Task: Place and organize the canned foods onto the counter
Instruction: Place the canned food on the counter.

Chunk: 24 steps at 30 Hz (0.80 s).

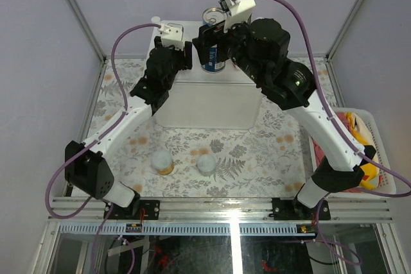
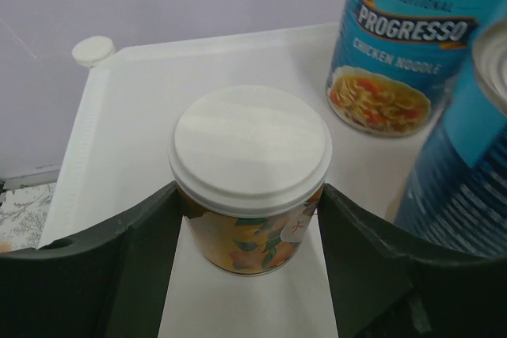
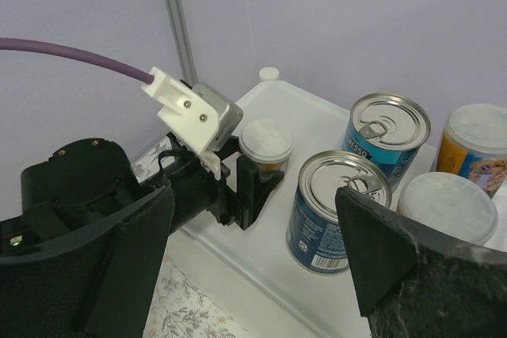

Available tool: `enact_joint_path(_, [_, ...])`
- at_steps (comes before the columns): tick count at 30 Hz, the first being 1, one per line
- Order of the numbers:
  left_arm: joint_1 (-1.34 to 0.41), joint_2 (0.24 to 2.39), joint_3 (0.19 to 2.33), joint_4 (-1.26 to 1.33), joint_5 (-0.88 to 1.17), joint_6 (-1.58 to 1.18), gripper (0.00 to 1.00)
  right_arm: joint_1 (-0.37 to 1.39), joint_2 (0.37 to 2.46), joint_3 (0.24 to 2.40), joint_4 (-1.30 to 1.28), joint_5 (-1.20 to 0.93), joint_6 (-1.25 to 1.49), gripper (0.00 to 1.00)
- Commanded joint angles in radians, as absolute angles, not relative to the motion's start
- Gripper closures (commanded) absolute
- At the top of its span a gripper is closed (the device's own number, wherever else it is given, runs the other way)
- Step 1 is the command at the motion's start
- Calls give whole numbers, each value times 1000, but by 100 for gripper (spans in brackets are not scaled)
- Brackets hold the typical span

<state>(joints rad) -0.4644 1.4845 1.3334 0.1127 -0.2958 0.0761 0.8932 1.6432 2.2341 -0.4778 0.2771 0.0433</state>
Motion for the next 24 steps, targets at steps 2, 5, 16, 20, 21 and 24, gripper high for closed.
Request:
enact_joint_path(2, [-417, 1542, 1442, 238, -267, 45, 47, 871, 1598, 2232, -413, 298, 15, 10])
enact_joint_path(5, [-390, 1575, 1480, 240, -231, 26, 47, 863, 1600, 2227, -408, 292, 15, 10])
enact_joint_path(16, [-344, 1690, 1582, 280, -152, -16, 48, 832, 1601, 2208, -397, 269, 29, 10])
enact_joint_path(20, [-343, 1722, 1605, 292, -121, -27, 49, 824, 1598, 2200, -396, 266, 30, 10])
enact_joint_path(21, [-344, 1731, 1611, 294, -117, -29, 49, 822, 1597, 2197, -396, 266, 31, 10])
enact_joint_path(24, [-344, 1753, 1630, 296, -109, -34, 49, 818, 1593, 2190, -396, 263, 31, 10])
